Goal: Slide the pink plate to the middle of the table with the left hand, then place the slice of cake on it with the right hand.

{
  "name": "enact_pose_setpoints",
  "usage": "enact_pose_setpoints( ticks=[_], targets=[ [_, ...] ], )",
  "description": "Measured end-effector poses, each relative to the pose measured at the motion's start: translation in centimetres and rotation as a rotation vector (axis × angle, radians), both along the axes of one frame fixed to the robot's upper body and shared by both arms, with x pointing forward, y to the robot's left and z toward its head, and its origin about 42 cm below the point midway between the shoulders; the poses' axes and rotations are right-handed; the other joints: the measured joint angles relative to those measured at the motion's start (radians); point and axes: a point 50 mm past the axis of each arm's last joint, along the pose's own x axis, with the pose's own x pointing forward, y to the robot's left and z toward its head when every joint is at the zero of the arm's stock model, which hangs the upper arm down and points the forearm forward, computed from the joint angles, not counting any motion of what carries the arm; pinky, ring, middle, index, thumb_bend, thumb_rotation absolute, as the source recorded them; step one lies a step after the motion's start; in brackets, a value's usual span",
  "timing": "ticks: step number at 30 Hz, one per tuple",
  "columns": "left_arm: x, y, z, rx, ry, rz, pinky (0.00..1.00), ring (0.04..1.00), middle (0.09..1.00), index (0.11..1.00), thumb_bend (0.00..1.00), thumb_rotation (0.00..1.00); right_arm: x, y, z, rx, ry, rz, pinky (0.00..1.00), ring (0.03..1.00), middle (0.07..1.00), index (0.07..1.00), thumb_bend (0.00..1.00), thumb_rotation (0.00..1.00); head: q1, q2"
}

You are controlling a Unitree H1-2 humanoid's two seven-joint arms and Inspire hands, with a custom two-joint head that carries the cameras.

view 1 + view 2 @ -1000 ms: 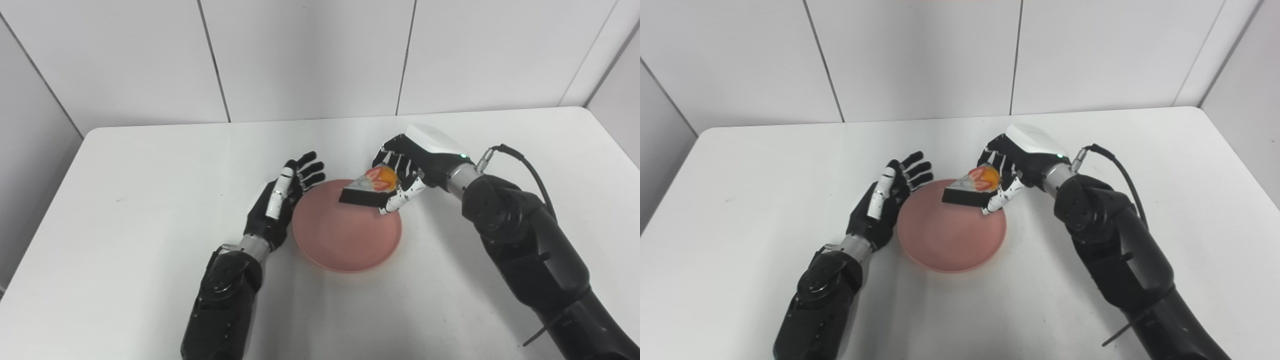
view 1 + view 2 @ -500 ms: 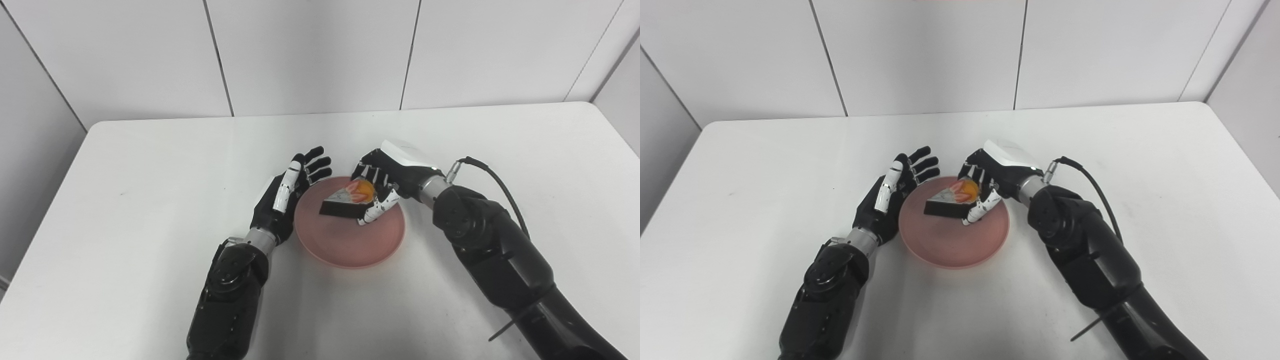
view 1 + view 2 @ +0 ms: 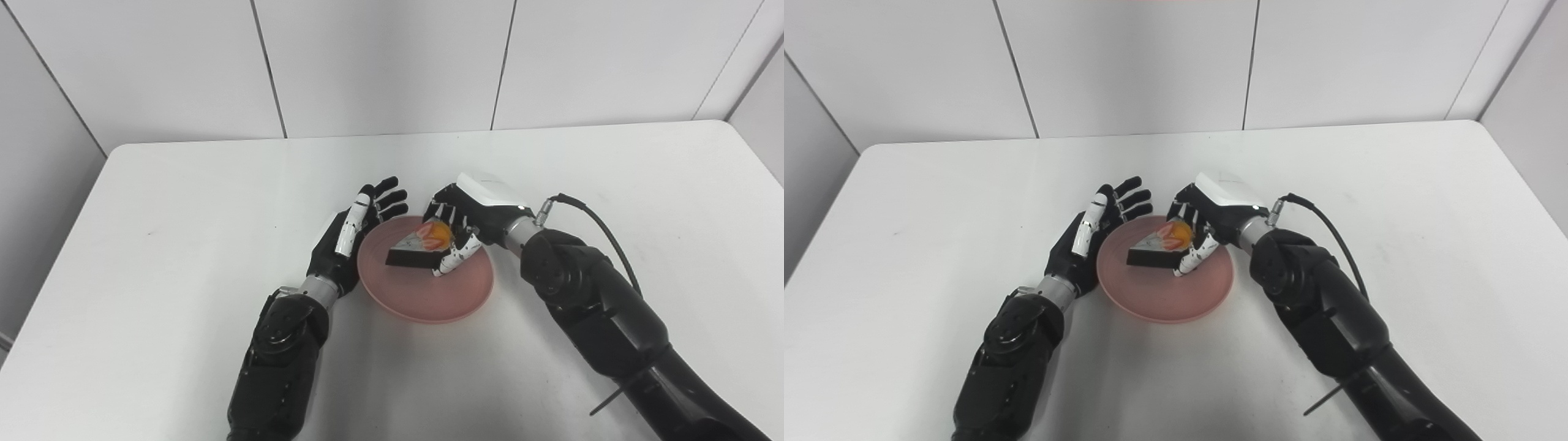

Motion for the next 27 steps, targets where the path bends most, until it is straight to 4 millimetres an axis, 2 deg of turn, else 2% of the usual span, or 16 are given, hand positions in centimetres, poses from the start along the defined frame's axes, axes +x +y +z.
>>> enact_pose_setpoints(
  ticks=[15,16,17,18,19,20,22,27],
  targets=[
    [0.0,0.0,0.0,0.001,0.002,-0.001,0.84,0.859,0.861,0.849,0.41,1.00,-1.5,0.7,0.8,-0.082,-0.016,0.066,0.40,0.482,0.469,0.522,0.52,0.01,0.000,0.003],
    [0.0,0.0,0.0,0.001,0.002,-0.001,0.84,0.859,0.861,0.850,0.41,1.00,-1.6,0.7,0.9,-0.086,-0.010,0.068,0.41,0.494,0.499,0.552,0.57,0.06,0.000,0.003],
    [0.0,0.0,0.0,0.001,0.002,-0.001,0.84,0.860,0.862,0.850,0.42,1.00,-1.6,0.7,0.9,-0.088,-0.007,0.069,0.47,0.565,0.619,0.660,0.73,0.23,0.000,0.003],
    [0.0,0.0,0.0,0.001,0.002,-0.001,0.84,0.860,0.862,0.850,0.42,1.00,-1.8,0.8,1.0,-0.096,-0.001,0.073,0.48,0.578,0.635,0.673,0.74,0.25,0.000,0.003],
    [0.0,0.1,0.0,0.001,0.002,-0.001,0.84,0.861,0.863,0.849,0.42,1.00,-1.9,0.9,1.1,-0.112,0.002,0.075,0.55,0.662,0.721,0.739,0.81,0.33,0.000,0.003],
    [0.0,0.1,0.0,0.001,0.002,0.000,0.84,0.861,0.863,0.849,0.42,1.00,-2.0,1.0,1.1,-0.128,0.006,0.077,0.57,0.684,0.743,0.755,0.83,0.36,-0.002,0.003],
    [0.0,0.1,0.0,0.002,0.003,0.000,0.84,0.862,0.867,0.850,0.41,1.00,-2.5,1.3,1.3,-0.162,0.018,0.090,0.66,0.814,0.866,0.873,0.90,0.47,-0.002,0.003],
    [0.0,0.0,0.0,0.002,0.003,-0.002,0.84,0.871,0.874,0.854,0.41,1.00,-2.6,1.4,1.3,-0.193,0.041,0.102,0.68,0.881,0.934,0.944,0.93,0.54,-0.002,0.003]
  ],
)
